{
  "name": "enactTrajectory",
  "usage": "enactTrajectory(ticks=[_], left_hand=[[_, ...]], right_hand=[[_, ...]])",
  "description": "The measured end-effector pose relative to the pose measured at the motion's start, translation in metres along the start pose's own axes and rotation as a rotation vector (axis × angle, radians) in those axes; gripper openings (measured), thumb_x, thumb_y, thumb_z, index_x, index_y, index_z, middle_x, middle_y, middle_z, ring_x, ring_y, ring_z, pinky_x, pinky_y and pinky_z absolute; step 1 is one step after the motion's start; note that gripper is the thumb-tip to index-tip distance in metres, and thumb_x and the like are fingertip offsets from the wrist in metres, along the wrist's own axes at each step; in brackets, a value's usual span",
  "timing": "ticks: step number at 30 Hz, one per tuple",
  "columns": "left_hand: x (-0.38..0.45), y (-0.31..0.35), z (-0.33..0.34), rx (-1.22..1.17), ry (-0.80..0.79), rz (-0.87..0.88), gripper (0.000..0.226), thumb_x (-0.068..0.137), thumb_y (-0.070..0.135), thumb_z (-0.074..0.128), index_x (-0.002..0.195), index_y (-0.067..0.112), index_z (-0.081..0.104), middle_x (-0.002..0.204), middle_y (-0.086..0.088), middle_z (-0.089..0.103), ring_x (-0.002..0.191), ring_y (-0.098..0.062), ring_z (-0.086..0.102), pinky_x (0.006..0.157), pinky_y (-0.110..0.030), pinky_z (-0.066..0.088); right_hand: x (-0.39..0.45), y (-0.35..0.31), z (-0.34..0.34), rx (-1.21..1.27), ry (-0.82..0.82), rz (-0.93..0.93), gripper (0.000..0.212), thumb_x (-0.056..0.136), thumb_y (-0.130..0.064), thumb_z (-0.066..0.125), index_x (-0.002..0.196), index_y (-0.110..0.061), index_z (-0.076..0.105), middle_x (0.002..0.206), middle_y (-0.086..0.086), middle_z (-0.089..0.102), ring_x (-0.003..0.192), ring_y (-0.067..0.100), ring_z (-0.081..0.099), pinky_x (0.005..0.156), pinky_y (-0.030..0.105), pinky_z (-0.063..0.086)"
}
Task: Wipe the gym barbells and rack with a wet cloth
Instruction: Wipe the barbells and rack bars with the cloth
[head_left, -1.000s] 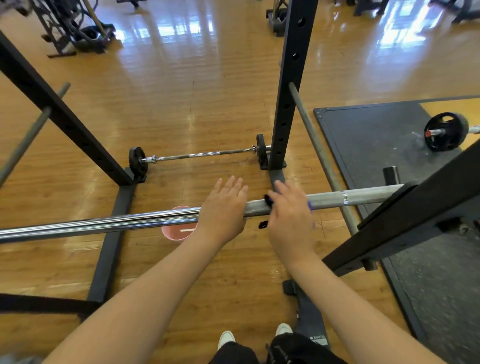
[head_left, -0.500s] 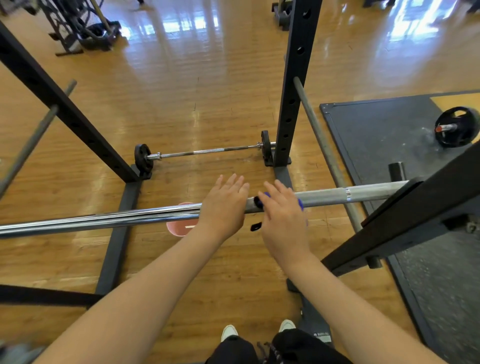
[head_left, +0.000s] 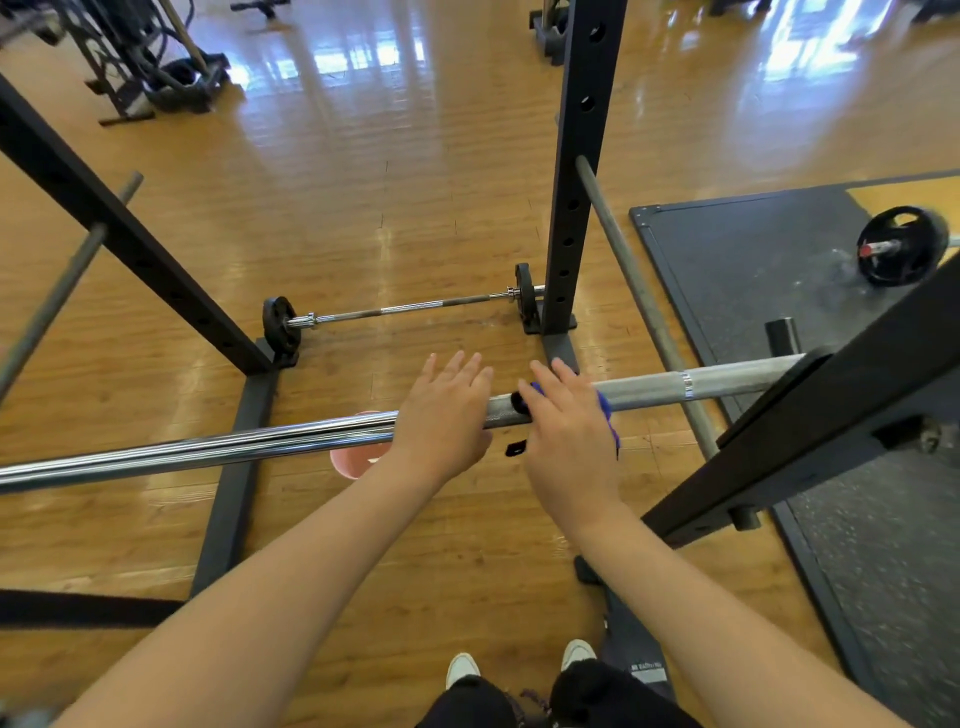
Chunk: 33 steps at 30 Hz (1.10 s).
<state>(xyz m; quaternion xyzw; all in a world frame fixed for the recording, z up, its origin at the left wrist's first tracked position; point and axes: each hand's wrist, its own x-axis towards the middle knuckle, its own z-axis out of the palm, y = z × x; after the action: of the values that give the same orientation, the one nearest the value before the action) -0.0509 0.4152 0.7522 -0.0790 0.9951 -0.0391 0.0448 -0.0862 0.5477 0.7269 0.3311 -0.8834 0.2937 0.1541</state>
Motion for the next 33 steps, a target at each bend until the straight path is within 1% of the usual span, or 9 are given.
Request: enactTrajectory(ticks=[7,14,18,20,23,25,27,29,33], left_hand=[[-0.002,0.000,-0.003,-0.011,0.004,0.015,0.076,0.091,0.048,0.051,0.150,0.014,0.017,0.157,-0.004,0.017,0.146,-0.020,0.010,0.117,-0.040,0.001],[-0.005,0.001,0.001,0.021,0.051,0.009,0.082,0.092,0.046,0.051,0.151,0.010,0.007,0.159,-0.006,0.009,0.146,-0.022,0.001,0.117,-0.040,-0.001],[-0.007,0.004,-0.003,0.084,0.035,-0.036,0.089,0.092,0.045,0.050,0.150,0.007,-0.006,0.159,-0.010,-0.002,0.146,-0.026,-0.007,0.115,-0.045,-0.009],[-0.006,0.009,-0.004,0.120,0.054,-0.012,0.093,0.088,0.042,0.057,0.149,0.005,-0.003,0.158,-0.014,0.006,0.146,-0.029,-0.001,0.113,-0.048,-0.007],[0.002,0.023,-0.004,0.121,0.152,0.060,0.093,0.074,0.023,0.073,0.145,0.000,0.018,0.150,-0.018,0.031,0.141,-0.032,0.025,0.114,-0.050,0.012],[0.007,0.028,-0.005,0.107,0.150,0.098,0.082,0.086,0.011,0.057,0.147,0.002,0.002,0.155,-0.018,0.017,0.145,-0.031,0.011,0.116,-0.045,0.005],[0.013,0.029,-0.005,0.054,0.031,0.112,0.077,0.092,0.003,0.043,0.148,0.005,-0.009,0.158,-0.015,0.002,0.146,-0.028,-0.003,0.116,-0.039,-0.005],[0.017,0.026,-0.005,0.013,-0.035,0.135,0.078,0.091,-0.002,0.045,0.150,0.006,-0.006,0.158,-0.014,0.003,0.146,-0.025,-0.003,0.116,-0.034,-0.004],[0.025,0.021,-0.013,-0.121,-0.177,0.149,0.080,0.086,-0.006,0.052,0.151,0.011,0.008,0.158,-0.010,0.013,0.146,-0.022,0.006,0.117,-0.032,0.008]], right_hand=[[-0.006,0.056,-0.027,-0.003,0.050,0.172,0.032,0.084,0.002,0.047,0.109,0.004,0.067,0.124,0.023,0.059,0.122,0.041,0.050,0.095,0.060,0.044],[-0.010,0.006,-0.003,0.027,-0.058,-0.014,0.039,0.077,0.009,0.060,0.115,0.002,0.064,0.126,0.020,0.059,0.122,0.037,0.052,0.103,0.047,0.034],[-0.014,0.025,-0.016,0.043,-0.038,0.087,0.039,0.079,0.011,0.064,0.117,0.000,0.064,0.127,0.021,0.058,0.123,0.038,0.050,0.101,0.049,0.037],[-0.015,0.040,-0.025,0.038,0.012,0.149,0.037,0.080,0.013,0.064,0.116,0.002,0.064,0.126,0.023,0.057,0.123,0.040,0.049,0.100,0.054,0.039],[-0.014,0.047,-0.030,0.023,0.032,0.163,0.037,0.079,0.014,0.065,0.115,0.003,0.064,0.126,0.023,0.057,0.123,0.041,0.049,0.102,0.050,0.029],[-0.011,0.044,-0.029,0.052,0.018,0.194,0.036,0.081,0.012,0.063,0.116,0.003,0.064,0.128,0.022,0.056,0.125,0.040,0.047,0.103,0.046,0.029],[-0.010,0.041,-0.031,0.113,-0.004,0.249,0.034,0.085,0.009,0.059,0.118,0.001,0.062,0.131,0.020,0.054,0.129,0.036,0.044,0.105,0.042,0.028],[-0.007,0.042,-0.035,0.137,0.014,0.291,0.033,0.088,0.007,0.057,0.120,0.001,0.062,0.133,0.018,0.053,0.131,0.033,0.042,0.107,0.040,0.027],[-0.004,0.034,-0.023,0.029,0.064,0.206,0.036,0.081,0.012,0.061,0.115,0.003,0.064,0.128,0.022,0.056,0.126,0.039,0.046,0.103,0.055,0.037]])
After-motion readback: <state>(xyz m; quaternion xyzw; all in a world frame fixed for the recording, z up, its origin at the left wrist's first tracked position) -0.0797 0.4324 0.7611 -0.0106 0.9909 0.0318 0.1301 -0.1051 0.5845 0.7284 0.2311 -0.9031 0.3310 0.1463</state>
